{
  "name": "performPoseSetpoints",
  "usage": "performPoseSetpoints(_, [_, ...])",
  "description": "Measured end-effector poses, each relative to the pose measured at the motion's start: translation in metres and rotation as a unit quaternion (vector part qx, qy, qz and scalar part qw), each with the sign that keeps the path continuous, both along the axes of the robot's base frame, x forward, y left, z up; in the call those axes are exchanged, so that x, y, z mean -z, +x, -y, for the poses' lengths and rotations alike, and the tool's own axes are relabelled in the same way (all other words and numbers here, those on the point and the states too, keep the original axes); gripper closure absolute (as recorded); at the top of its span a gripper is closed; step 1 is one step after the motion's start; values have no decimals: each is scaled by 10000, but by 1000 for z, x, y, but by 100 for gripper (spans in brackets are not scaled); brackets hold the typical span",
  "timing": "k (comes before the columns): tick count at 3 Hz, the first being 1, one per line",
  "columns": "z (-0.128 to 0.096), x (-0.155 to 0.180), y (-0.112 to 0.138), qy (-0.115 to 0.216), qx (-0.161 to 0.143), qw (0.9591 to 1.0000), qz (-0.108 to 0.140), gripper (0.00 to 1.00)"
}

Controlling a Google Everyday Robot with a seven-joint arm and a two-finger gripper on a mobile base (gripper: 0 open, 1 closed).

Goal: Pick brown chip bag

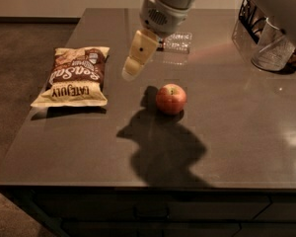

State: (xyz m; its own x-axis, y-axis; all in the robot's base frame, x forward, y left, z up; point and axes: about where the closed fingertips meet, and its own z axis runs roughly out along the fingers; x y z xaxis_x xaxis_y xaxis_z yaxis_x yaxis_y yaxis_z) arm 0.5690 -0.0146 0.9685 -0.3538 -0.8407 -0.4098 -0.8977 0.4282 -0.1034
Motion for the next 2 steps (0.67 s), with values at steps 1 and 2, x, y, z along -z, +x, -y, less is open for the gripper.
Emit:
performPoseSetpoints(1, [-48,12,34,-84,431,9984,-362,0])
performPoseSetpoints(2, [-107,33,59,-179,757,9924,-953,0])
